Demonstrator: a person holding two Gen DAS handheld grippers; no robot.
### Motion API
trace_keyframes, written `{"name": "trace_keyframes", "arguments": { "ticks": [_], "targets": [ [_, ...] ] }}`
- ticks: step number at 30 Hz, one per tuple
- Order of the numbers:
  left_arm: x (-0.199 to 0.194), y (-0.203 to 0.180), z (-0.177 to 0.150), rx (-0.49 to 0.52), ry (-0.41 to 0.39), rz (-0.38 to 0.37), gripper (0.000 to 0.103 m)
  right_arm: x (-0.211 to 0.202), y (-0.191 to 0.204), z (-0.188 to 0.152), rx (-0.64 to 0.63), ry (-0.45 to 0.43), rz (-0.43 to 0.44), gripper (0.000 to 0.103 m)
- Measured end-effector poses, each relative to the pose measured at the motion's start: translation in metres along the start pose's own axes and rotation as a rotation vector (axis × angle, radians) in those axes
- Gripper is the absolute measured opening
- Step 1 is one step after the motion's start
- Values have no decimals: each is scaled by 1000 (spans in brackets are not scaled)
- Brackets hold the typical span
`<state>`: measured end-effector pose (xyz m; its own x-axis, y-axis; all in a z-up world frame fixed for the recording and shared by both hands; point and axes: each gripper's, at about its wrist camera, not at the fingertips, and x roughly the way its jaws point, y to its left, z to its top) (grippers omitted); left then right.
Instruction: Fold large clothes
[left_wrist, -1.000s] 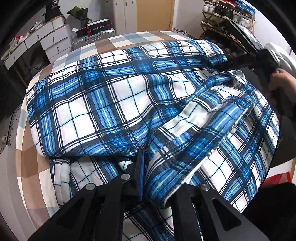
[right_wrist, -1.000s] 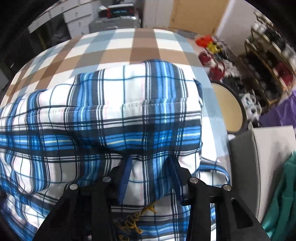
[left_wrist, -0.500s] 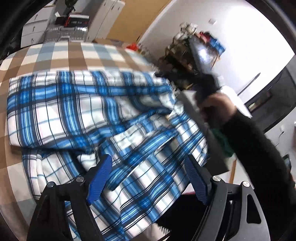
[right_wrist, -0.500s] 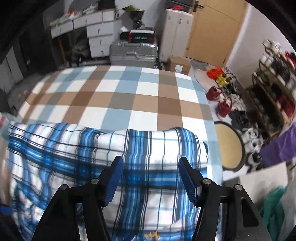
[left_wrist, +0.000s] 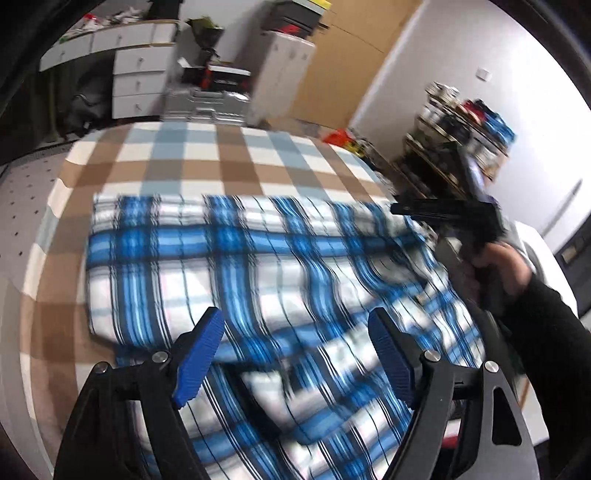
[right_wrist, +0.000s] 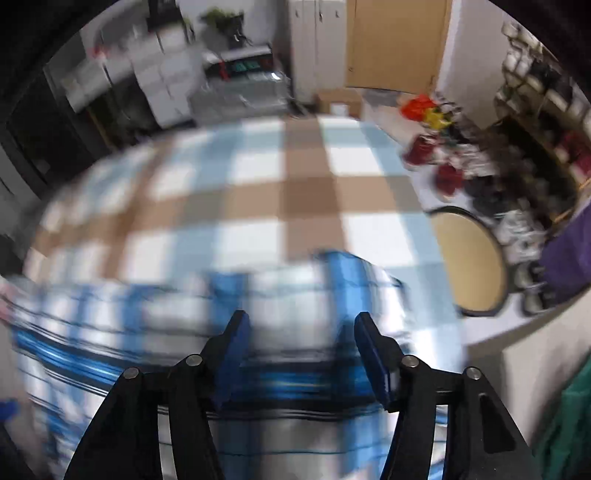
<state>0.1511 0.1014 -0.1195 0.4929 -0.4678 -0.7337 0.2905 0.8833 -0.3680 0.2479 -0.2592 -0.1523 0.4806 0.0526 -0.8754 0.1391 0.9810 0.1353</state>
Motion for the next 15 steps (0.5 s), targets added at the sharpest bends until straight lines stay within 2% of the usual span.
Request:
{"name": "trace_keyframes", "arguments": {
  "ticks": [2,4,8,9,10,11,13,15],
  "targets": [
    [13,10,10,-51,11,21,76,3,16,2,15,54,107,60],
    [24,20,17,-104,23,26,76,10,47,-2,-37,96,136,58],
    [46,38,18,-188,84,59,76,52,86,-24,-136,214,20,58],
    [49,40,17,-186,96,70,76,61,96,-31,-195,208,-42,61],
    [52,43,15,-184,109,96,76,58,106,-34,-261,165,-96,61],
    [55,47,13,-186,123,120,76,57,111,-35,-287,163,-118,62],
    [65,59,4,-222,199,169,76,53,112,-29,-280,191,-121,59],
    [66,64,-1,-240,224,143,76,40,110,-20,-211,177,-68,54]
  ]
}}
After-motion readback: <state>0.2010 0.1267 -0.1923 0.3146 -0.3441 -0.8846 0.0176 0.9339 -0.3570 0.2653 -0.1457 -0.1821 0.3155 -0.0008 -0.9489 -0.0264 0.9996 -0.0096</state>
